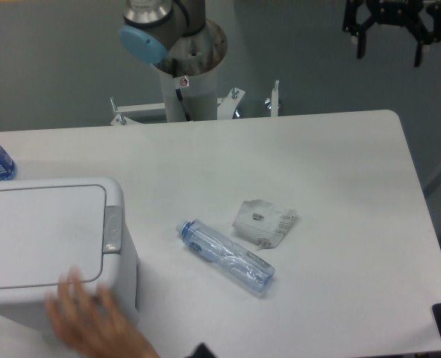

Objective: Open the trash can
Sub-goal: 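Move the open gripper from its raised pose toward the table, then lower the gripper beside the white trash bin's lid edge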

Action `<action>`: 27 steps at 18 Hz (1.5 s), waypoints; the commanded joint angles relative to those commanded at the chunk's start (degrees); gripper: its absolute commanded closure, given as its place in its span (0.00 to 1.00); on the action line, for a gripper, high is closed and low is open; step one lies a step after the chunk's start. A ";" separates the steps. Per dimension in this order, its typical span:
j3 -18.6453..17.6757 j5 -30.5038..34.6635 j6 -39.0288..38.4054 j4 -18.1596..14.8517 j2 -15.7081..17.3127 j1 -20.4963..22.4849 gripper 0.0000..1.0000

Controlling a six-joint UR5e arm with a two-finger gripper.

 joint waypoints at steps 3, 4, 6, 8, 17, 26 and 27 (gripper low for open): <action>0.44 0.00 -0.52 0.35 -0.53 -0.26 0.00; 0.61 0.00 -1.31 0.35 -0.62 -0.35 0.00; 0.70 -0.09 -3.77 0.70 -0.97 -0.70 0.00; 0.79 -0.09 -8.24 0.96 -1.23 -2.19 0.00; 1.49 -0.18 -48.75 13.97 -6.59 -17.03 0.00; 5.44 -4.12 -69.67 14.85 -12.12 -31.10 0.00; 5.80 -4.74 -71.70 14.94 -12.74 -31.55 0.00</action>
